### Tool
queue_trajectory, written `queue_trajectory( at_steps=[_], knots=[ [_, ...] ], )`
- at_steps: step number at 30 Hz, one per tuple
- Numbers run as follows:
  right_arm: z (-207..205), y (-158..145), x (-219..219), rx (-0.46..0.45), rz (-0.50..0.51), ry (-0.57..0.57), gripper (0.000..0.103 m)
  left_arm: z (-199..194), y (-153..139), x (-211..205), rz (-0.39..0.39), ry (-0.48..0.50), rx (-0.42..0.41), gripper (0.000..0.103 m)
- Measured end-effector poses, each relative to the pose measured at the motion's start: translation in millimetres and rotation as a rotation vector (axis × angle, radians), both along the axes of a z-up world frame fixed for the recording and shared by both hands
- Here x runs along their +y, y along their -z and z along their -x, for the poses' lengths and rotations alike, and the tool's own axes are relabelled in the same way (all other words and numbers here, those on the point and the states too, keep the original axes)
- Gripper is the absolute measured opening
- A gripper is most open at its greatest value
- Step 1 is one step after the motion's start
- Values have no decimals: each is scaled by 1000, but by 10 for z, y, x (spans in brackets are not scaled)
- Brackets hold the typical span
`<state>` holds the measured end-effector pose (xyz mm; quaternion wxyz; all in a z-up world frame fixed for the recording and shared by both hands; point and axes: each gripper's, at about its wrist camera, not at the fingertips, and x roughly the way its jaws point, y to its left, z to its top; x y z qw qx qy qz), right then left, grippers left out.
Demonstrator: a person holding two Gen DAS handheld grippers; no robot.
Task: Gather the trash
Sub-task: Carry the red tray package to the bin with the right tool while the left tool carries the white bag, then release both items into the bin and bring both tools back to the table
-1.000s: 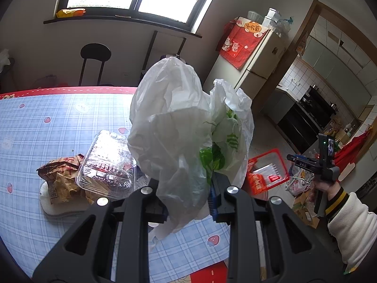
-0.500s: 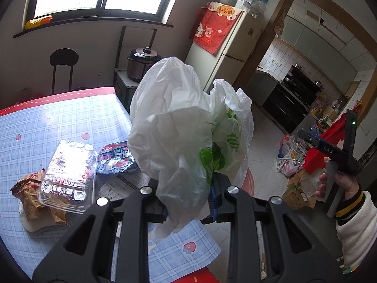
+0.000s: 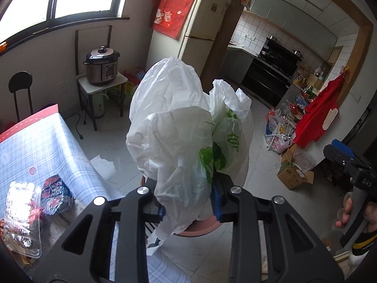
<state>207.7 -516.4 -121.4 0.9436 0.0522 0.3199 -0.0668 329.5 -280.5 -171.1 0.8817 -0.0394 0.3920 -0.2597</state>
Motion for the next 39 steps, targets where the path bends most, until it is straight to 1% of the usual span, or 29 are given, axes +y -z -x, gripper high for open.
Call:
queue_trajectory(
  at_steps=[1, 2, 3, 4, 5, 7, 9, 13, 18, 21, 24, 30, 32, 35, 39],
  knots=[
    [28, -3, -23, -1, -2, 6, 98, -38, -9, -87, 4, 23, -8, 46],
    [55, -9, -53, -1, -4, 12, 98, -63, -30, -149, 20, 44, -19, 64],
    [79, -9, -64, 0, -3, 19, 98, -72, -67, -181, 39, 51, -39, 71],
    [111, -16, -74, 4, -3, 27, 98, -68, -110, -187, 53, 48, -61, 82],
    [142, -24, -85, 5, -5, 34, 98, -71, -156, -189, 61, 43, -72, 91],
    [206, -51, -77, 1, -13, 46, 98, -53, -244, -162, 77, 38, -79, 97],
    [255, -61, -56, -1, -21, 51, 98, -12, -312, -97, 65, 39, -96, 97],
    [285, -108, 26, -1, -29, 62, 98, 152, -414, 130, -20, 15, -157, 97],
    [316, -163, 218, -24, -59, 52, 98, 426, -548, 697, -9, -33, -222, 97],
    [303, -172, 410, -47, -93, -7, 98, 595, -618, 1145, -18, -77, -234, 97],
    [243, -146, 678, -47, -92, -56, 98, 792, -686, 1645, -48, -156, -256, 97],
    [124, -11, 1260, -38, -119, -149, 98, 1232, -722, 2748, -83, -365, -276, 97],
    [81, 38, 1483, -24, -129, -185, 98, 1411, -667, 3088, -96, -440, -263, 97],
    [31, 76, 1818, -27, -127, -246, 98, 1635, -528, 3564, -96, -545, -221, 97],
    [-69, 139, 2269, 1, -132, -324, 98, 1933, -285, 4044, -91, -652, -165, 97]
  ],
)
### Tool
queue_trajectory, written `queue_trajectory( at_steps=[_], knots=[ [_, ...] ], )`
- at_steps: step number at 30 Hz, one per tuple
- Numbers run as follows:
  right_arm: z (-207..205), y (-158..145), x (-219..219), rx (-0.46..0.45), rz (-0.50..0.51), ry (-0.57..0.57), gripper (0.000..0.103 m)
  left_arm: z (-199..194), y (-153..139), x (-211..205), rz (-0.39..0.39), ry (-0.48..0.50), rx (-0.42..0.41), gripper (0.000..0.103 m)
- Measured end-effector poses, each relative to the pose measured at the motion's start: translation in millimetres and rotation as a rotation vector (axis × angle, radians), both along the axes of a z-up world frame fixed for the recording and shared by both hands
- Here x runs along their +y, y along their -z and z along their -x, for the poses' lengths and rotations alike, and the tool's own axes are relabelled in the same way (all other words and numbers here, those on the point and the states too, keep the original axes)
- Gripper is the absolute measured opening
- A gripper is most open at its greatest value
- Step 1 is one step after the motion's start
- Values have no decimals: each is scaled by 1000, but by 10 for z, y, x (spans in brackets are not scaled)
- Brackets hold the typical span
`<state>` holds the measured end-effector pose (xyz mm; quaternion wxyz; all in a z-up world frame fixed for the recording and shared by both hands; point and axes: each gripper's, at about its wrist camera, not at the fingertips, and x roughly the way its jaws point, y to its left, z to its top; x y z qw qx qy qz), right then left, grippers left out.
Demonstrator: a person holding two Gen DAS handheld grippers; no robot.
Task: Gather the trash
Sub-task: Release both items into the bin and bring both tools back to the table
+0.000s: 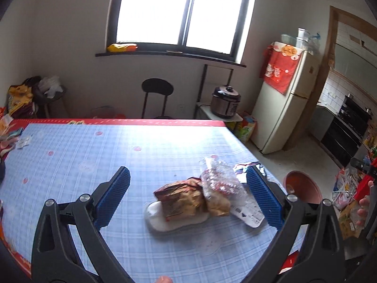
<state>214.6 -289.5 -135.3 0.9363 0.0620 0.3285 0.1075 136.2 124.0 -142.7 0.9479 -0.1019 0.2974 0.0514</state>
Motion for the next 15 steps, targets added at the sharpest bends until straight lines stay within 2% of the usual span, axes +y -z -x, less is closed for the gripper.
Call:
queue_trajectory(
  at_steps=[5, 9, 12, 15],
  knots=[
    [-118, 145, 522, 65, 7, -82, 98, 191, 330, 389, 31, -65, 62, 97],
    [-174, 238, 896, 107, 38, -109, 98, 160, 546, 449, 18, -56, 89, 97],
    [-222, 313, 1128, 135, 75, -118, 98, 14, 736, 302, -53, 0, 108, 97],
    [-278, 400, 1290, 174, 91, -124, 98, -171, 1000, 47, -193, 98, 134, 97]
  ],
)
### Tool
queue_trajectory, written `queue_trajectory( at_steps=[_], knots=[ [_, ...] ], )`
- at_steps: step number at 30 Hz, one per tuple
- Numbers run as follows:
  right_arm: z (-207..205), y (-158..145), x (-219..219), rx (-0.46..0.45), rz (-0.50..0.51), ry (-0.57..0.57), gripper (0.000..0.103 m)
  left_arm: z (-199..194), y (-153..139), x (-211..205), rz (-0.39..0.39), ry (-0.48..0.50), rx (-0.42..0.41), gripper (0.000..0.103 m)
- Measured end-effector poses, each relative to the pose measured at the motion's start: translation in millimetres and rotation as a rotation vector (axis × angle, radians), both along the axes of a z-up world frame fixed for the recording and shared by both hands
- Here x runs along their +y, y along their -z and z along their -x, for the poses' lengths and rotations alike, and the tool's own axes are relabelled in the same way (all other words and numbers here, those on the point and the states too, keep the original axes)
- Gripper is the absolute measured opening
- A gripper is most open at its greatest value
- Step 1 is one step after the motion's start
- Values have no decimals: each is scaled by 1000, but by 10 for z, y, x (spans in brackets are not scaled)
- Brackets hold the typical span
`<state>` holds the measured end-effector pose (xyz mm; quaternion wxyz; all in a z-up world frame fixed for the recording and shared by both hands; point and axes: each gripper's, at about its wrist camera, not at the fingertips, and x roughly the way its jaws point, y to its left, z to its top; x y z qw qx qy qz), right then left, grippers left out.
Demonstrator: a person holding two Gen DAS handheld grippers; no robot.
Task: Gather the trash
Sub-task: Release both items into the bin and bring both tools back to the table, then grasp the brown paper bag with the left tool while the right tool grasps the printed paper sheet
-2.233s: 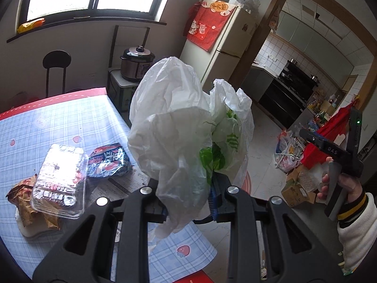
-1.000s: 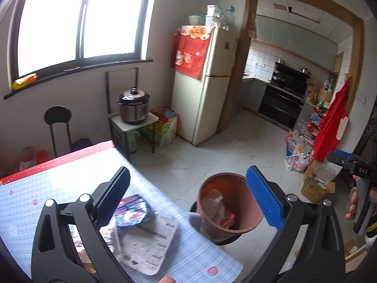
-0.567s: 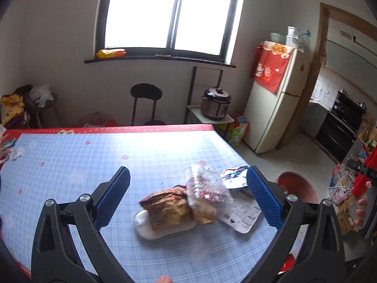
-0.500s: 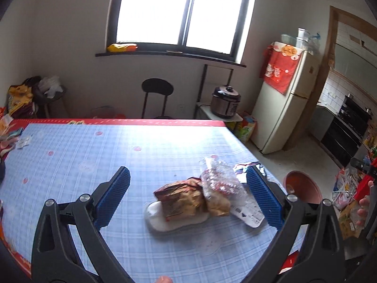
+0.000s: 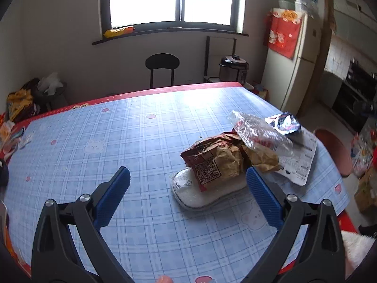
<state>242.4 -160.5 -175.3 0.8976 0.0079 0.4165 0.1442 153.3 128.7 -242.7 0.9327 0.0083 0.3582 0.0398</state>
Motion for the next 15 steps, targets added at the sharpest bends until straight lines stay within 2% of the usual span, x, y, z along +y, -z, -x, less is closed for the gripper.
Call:
queue_trajectory(
  at_steps=[4, 9, 15],
  knots=[
    [-60, 96, 132, 34, 17, 0, 98, -202, 340, -235, -140, 151, 34, 97],
    [-151, 252, 229, 70, 47, -11, 98, -470, 597, -330, -207, 265, 58, 97],
    [-214, 444, 315, 124, 71, -26, 98, -738, 779, -258, -191, 282, 79, 97]
  ],
)
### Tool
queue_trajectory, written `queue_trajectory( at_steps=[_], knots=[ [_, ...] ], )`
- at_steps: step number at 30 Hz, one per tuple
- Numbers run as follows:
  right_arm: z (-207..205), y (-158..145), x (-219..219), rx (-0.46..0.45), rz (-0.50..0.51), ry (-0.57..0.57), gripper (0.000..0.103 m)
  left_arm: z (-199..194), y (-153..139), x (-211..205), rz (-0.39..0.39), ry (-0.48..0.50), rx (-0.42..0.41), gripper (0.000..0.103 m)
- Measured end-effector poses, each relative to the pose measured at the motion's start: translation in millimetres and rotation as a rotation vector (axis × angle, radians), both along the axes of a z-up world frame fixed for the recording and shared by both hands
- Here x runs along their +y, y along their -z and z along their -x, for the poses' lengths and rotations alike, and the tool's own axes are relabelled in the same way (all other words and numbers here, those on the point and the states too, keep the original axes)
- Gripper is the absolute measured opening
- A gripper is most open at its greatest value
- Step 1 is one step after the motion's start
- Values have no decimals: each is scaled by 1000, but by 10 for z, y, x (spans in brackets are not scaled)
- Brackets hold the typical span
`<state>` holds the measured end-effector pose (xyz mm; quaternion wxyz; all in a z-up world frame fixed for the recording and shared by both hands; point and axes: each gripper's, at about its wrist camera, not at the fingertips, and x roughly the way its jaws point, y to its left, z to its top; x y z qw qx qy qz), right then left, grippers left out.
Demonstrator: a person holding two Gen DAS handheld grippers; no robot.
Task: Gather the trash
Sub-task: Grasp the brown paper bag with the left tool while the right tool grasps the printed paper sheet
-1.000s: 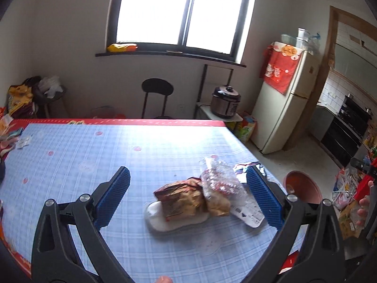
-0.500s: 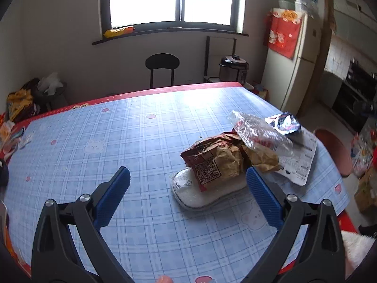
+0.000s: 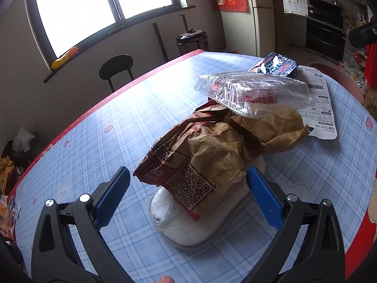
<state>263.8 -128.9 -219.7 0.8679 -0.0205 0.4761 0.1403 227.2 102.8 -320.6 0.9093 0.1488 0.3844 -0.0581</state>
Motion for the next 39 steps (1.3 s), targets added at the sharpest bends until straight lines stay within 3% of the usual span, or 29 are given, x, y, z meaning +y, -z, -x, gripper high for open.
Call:
queue_trajectory(
  at_steps=[3, 8, 13, 19, 21, 23, 30, 33, 35, 39],
  knots=[
    [-21, 60, -14, 17, -1, 10, 98, -105, 25, 54, 26, 2, -1, 97],
    [-63, 164, -60, 28, 37, 15, 98, -230, 134, 39, -8, 27, 17, 97],
    [-182, 451, -252, 83, 6, 70, 98, -295, 208, 75, 6, 27, 36, 97],
    [-421, 901, -470, 134, -104, 152, 94, -275, 205, 131, 47, 14, 47, 85],
    [-504, 1004, -512, 131, -151, 178, 90, -259, 219, 136, 60, 32, 71, 56],
    [-584, 1024, -477, 108, -188, 176, 90, -247, 237, 124, 23, 15, 74, 48],
    [-623, 1085, -278, 106, -137, 175, 82, -146, 151, 177, 84, 9, 76, 43],
    [-594, 1113, -351, 101, -139, 197, 65, -70, 83, 227, 112, -4, 56, 33],
    [-586, 1137, -418, 120, -168, 204, 37, -22, 23, 295, 159, -25, 47, 27],
    [-512, 1120, -502, 115, -215, 208, 26, 113, -91, 413, 233, -76, 30, 19]
  ],
)
